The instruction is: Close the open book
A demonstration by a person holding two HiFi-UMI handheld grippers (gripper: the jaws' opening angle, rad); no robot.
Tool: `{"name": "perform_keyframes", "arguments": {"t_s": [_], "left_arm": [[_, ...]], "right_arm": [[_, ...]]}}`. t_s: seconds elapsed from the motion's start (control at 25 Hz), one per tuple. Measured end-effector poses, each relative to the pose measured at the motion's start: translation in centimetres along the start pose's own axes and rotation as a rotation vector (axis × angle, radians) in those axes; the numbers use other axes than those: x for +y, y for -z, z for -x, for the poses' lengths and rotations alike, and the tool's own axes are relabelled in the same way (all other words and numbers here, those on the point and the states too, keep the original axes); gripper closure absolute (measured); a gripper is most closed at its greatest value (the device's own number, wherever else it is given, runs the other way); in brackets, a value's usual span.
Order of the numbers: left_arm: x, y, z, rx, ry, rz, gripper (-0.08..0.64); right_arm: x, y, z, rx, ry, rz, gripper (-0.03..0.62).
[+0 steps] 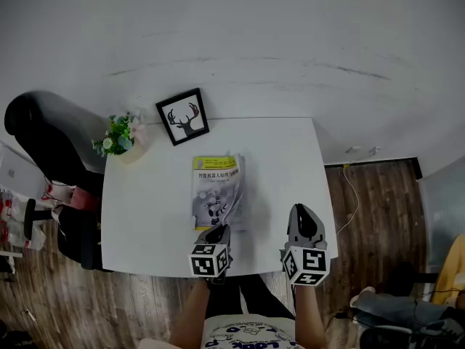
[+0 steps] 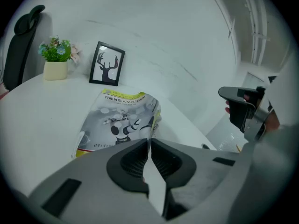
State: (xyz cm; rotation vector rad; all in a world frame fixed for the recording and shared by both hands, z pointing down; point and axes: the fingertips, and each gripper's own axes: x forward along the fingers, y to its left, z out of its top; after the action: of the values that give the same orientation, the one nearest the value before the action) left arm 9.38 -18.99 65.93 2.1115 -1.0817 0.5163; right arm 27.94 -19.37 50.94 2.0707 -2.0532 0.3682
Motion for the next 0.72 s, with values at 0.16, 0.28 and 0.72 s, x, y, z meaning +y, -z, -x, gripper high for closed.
{"name": "perform_keyframes", "arguments": {"t_s": [0.16, 0.28, 0.72], "left_arm": [[-0.4, 0.8, -0.8, 0.044, -0.017, -0.078, 0.526], [-0.9, 1.5, -1.5, 0.074, -0.018, -0.121, 0.480], [-2.0, 1.8, -1.5, 0.072, 0.016, -0.154, 0.394]], "right_arm": [[-0.5, 0.1, 0.3, -0.001, 0.010, -0.010, 0.552], [-0.7, 0.1, 0.4, -0.003, 0.011, -0.013, 0.552], [-0.9, -0.7, 0.5, -0.019, -0.003, -0.005, 0.552]]}}
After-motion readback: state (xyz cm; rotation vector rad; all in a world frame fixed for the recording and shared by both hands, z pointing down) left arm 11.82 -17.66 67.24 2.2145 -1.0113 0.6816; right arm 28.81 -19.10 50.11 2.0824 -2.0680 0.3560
